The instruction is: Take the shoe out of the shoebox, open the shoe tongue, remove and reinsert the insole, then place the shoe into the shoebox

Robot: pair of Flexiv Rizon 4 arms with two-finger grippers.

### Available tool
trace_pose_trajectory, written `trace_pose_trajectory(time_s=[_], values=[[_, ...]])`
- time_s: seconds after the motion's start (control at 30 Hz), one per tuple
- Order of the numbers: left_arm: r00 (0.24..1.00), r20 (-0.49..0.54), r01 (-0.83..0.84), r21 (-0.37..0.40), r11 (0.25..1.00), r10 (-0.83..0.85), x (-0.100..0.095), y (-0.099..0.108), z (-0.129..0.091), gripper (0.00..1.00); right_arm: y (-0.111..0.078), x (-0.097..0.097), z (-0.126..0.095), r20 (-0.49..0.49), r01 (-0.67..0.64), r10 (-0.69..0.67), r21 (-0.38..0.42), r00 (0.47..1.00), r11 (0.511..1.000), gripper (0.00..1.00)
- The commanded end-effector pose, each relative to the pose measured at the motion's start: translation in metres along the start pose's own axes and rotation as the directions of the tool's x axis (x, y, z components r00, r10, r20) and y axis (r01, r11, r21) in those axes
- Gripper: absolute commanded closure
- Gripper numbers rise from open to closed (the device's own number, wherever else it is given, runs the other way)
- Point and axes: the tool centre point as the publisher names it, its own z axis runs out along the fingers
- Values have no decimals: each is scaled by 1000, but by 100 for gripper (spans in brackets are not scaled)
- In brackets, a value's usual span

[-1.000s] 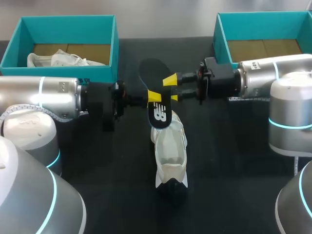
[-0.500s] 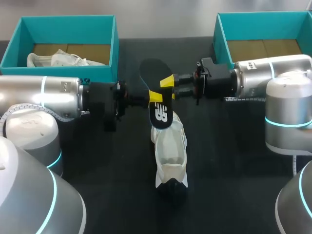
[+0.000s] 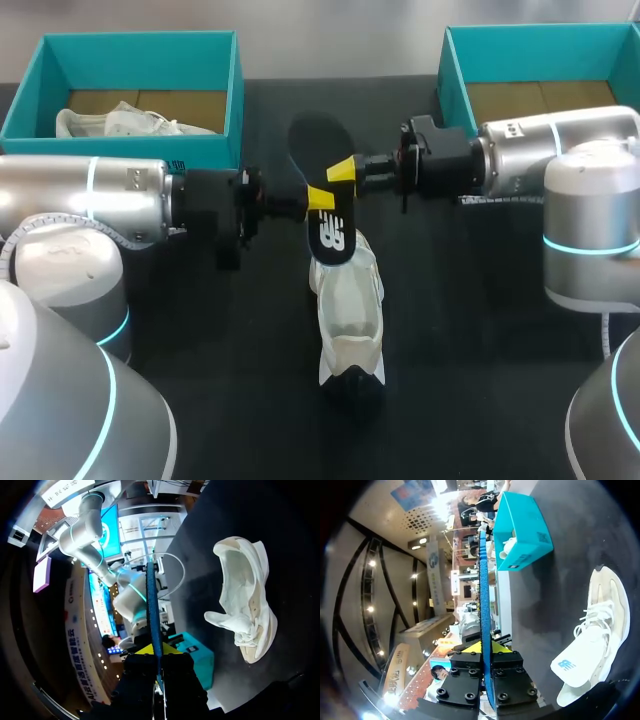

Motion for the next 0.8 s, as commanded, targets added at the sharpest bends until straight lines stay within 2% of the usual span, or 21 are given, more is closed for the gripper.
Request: trace_pose_trajectory(time_s=[0.03,0.23,0.27,0.3,0.33,0.37,0.53,0.8], values=[[1000,-3,-3,-5,1000,3,1,0,4,100,0,0,1,-1,0,0,1,1000,1000,100],[1000,-1,0,-4,1000,0,2,0,4,100,1,0,0,-5,4,-4,-4,1000,1000,100],[1000,0,1,-3,1000,-1,2,0,4,80,1,0,0,-5,5,-5,-5,1000,1000,100],[1000,0,3,-3,1000,-3,2,0,4,55,1,0,0,-5,5,-5,-5,1000,1000,100],[1000,1,5,-2,1000,-5,2,0,4,4,1,0,-1,-5,6,-6,-6,1000,1000,100],[1000,2,6,-1,1000,-6,2,0,3,0,1,-1,-1,-6,6,-6,-6,1000,1000,100],[1000,-1,22,9,1000,-22,-3,-3,-11,0,1,-4,-5,-9,5,-5,-12,1000,1000,100],[997,-59,47,-2,999,-47,-11,4,-58,0,2,-11,-7,-18,2,-3,-15,1000,1000,100]])
